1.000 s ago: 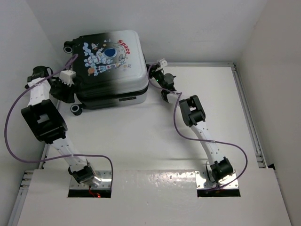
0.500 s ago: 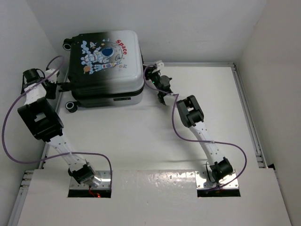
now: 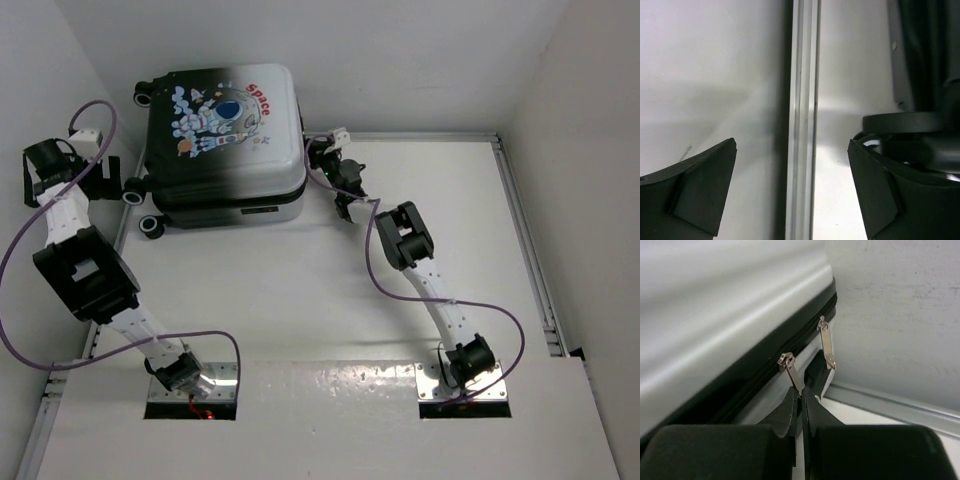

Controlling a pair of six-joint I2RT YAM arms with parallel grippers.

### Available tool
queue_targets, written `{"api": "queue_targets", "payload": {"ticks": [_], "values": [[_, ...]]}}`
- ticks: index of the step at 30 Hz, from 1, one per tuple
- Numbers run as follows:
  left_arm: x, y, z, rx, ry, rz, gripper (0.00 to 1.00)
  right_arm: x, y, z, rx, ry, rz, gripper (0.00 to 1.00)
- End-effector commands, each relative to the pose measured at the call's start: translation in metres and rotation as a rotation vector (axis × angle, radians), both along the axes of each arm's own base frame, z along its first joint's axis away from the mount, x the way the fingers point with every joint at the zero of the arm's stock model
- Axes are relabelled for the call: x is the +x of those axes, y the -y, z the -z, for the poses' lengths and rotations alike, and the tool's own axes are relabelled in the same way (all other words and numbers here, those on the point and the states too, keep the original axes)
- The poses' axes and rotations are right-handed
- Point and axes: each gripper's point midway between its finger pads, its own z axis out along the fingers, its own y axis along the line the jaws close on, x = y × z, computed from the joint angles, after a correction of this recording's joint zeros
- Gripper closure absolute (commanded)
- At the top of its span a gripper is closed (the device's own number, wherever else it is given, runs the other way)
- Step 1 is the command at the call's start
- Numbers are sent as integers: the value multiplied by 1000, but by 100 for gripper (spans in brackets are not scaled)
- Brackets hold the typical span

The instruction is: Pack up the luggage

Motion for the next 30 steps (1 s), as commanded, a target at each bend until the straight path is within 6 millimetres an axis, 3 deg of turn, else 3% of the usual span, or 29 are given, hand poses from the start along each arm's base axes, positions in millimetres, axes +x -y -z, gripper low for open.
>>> {"api": "queue_targets", "payload": {"ticks": [1, 2, 3, 6, 9, 10, 14, 15, 17, 19, 20, 21, 22, 23, 24, 25, 27, 28, 29, 30], "values": [[4, 8, -49, 0, 131, -3, 6, 12, -9, -40, 46, 58, -13, 100], [3, 9, -54, 6, 139, -2, 6, 14, -12, -30, 43, 62, -26, 100], [1, 10, -48, -2, 129, -3, 6, 14, -13, -33, 50, 70, -33, 100], [2, 20, -57, 8, 144, 16, 6, 3, -17, -31, 85, 69, -80, 99], [5, 34, -64, 6, 157, 36, 4, 2, -17, -28, 120, 63, -91, 90], [7, 40, -69, 11, 166, 51, 4, 7, -16, -43, 153, 93, -73, 90], [7, 53, -67, -2, 167, 57, 4, 13, -10, -51, 207, 94, -38, 89], [8, 60, -67, -3, 167, 69, 4, 11, -9, -63, 221, 104, -43, 89], [13, 70, -67, -5, 167, 94, 4, 11, -7, -66, 221, 108, -40, 88], [18, 84, -84, -1, 206, 115, 4, 11, -2, -81, 234, 139, -14, 83], [26, 98, -89, 2, 217, 149, 4, 7, 1, -82, 224, 138, -17, 79], [32, 107, -104, 2, 248, 163, 4, 1, 5, -108, 236, 187, -16, 74], [36, 114, -112, 1, 264, 166, 4, -3, 9, -111, 232, 189, -16, 68], [43, 125, -132, -58, 314, 122, 3, -20, 30, -111, 227, 152, -43, 54], [43, 125, -133, -58, 314, 121, 3, -26, 32, -153, 250, 208, -48, 54], [44, 127, -139, -102, 334, 96, 3, -31, 38, -116, 223, 114, -76, 50], [43, 128, -139, -141, 341, 92, 3, -33, 55, -118, 254, 29, -107, 49], [43, 128, -139, -149, 343, 87, 3, -39, 53, -127, 282, -12, -170, 52], [43, 129, -139, -157, 344, 83, 3, -35, 53, -101, 275, -140, -181, 53], [44, 129, -137, -165, 345, 79, 3, -33, 57, -103, 315, -201, -221, 56]]}}
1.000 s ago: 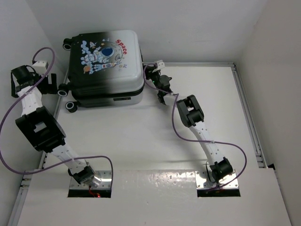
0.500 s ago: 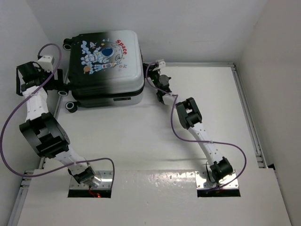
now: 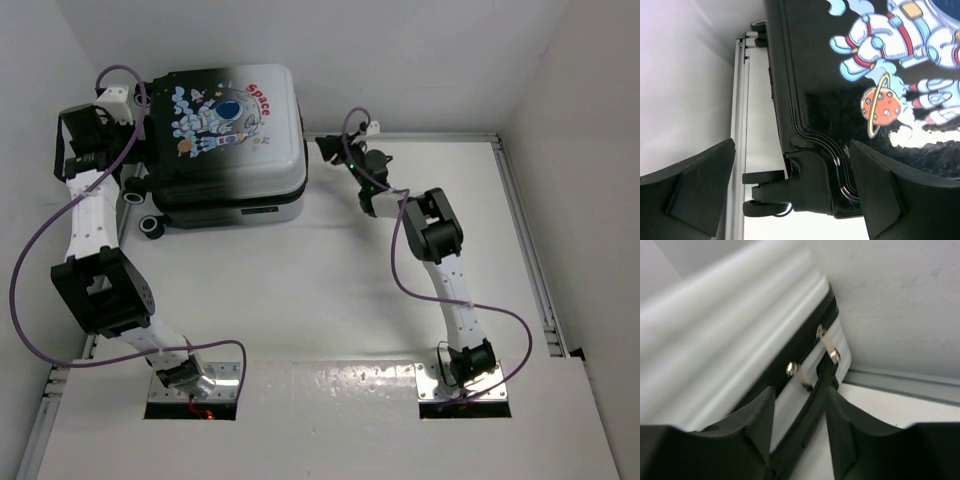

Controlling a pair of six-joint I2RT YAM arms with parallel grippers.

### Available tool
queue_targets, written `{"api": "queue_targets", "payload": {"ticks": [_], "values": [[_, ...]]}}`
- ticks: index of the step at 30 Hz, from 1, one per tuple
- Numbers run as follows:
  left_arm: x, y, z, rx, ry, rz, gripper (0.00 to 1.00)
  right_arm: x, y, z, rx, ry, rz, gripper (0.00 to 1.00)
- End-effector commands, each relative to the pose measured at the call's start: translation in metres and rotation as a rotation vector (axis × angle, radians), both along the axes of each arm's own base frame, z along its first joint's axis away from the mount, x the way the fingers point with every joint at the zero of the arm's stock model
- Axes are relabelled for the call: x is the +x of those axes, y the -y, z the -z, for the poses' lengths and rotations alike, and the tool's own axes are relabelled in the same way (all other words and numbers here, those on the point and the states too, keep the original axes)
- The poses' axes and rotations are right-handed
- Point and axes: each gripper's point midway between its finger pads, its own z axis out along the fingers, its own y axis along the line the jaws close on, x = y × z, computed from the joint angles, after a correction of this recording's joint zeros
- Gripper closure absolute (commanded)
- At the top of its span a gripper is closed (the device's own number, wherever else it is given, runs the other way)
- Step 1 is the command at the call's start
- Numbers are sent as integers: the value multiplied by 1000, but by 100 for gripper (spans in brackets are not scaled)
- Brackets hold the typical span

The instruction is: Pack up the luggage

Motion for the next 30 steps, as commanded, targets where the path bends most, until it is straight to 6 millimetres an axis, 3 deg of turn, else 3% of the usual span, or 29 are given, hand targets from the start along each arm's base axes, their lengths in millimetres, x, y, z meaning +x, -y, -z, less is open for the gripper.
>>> {"api": "queue_targets", "payload": {"ticks": [1, 2, 3, 4, 5, 7, 8, 17, 25, 30], "values": [[-5, -1, -37, -50, 99, -41, 3, 0, 15, -51, 168, -134, -135, 59], [-5, 0, -32, -64, 89, -46, 3, 6, 13, -53, 199, -198, -175, 60], [-6, 0, -31, -60, 99, -45, 3, 10, 12, -36, 216, -257, -179, 60], [-9, 1, -29, -61, 97, -45, 3, 13, 9, -5, 249, -379, -173, 59], [-9, 1, -28, -60, 98, -45, 3, 26, 9, -27, 306, -393, -191, 59], [-9, 1, -23, -64, 88, -46, 3, 34, -3, 6, 376, -545, -196, 55], [-10, -2, -23, -72, 89, -58, 3, 38, -7, 4, 382, -563, -197, 51], [-8, -3, -25, -118, 102, -64, 3, 17, -37, 46, 422, -685, -289, 48], [-5, -6, -16, -130, 83, -77, 3, 7, -57, 61, 461, -720, -367, 43], [-4, -10, -11, -127, 73, -97, 3, -4, -79, 54, 478, -719, -418, 50]]}}
